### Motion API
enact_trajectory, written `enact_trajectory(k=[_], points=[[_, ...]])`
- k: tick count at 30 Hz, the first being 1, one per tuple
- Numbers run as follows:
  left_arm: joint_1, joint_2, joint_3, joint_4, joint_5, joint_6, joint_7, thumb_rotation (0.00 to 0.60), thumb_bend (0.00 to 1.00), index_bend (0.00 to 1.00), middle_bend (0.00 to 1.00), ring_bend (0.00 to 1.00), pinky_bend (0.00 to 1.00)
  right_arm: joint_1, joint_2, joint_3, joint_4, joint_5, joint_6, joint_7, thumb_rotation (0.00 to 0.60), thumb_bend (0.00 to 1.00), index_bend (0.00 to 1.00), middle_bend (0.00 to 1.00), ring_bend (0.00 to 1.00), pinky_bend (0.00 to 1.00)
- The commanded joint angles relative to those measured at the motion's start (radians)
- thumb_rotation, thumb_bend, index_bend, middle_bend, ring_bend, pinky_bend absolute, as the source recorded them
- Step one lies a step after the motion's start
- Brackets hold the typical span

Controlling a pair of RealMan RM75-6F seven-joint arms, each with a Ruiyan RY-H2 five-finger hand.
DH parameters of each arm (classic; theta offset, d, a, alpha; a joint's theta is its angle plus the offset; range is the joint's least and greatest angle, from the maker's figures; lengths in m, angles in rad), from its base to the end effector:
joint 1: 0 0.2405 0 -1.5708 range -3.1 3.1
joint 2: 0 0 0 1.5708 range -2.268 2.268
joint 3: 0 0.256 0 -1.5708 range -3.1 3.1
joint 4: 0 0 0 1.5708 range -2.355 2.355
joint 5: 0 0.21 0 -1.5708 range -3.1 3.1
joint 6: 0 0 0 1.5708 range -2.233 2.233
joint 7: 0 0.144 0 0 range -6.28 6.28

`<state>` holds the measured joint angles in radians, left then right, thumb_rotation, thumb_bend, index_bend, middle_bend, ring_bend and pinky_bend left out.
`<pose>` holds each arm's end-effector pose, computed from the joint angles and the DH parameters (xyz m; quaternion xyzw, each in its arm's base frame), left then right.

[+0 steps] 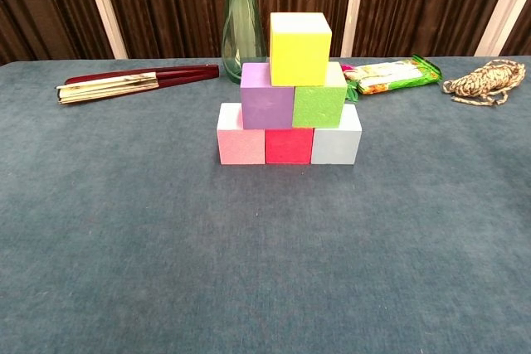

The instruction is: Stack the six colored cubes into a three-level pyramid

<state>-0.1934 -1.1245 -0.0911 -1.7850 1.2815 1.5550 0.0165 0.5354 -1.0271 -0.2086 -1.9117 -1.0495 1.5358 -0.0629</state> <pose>-0.2779 0.2145 0.1660 -0.5030 -0.4271 -0.4544 0.5984 -0.2570 -0.2399 0.1588 0.5799 -0.4535 0.3661 0.5692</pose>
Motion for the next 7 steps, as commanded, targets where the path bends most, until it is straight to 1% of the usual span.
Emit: enact_trajectory(k=[1, 5, 7], points=[[0.045, -0.009, 0.034, 0.037, 0.034, 0.034, -0.031, 0.600, 0.10, 0.00, 0.00, 0.00, 0.00, -0.101, -0.054, -0.032, 0.077, -0.093, 0.059, 0.035, 0.600, 0.27, 0.00, 0.00, 0.00, 0.00], [0.088, -0.019, 0.059, 0.083, 0.086, 0.081, -0.052, 0.600, 0.10, 0.00, 0.00, 0.00, 0.00, -0.169, -0.070, -0.036, 0.147, -0.177, 0.093, 0.070, 0.600, 0.27, 0.00, 0.00, 0.00, 0.00], [0.103, -0.023, 0.068, 0.099, 0.103, 0.094, -0.061, 0.600, 0.10, 0.00, 0.00, 0.00, 0.00, -0.187, -0.074, -0.028, 0.162, -0.209, 0.105, 0.083, 0.600, 0.27, 0.00, 0.00, 0.00, 0.00]])
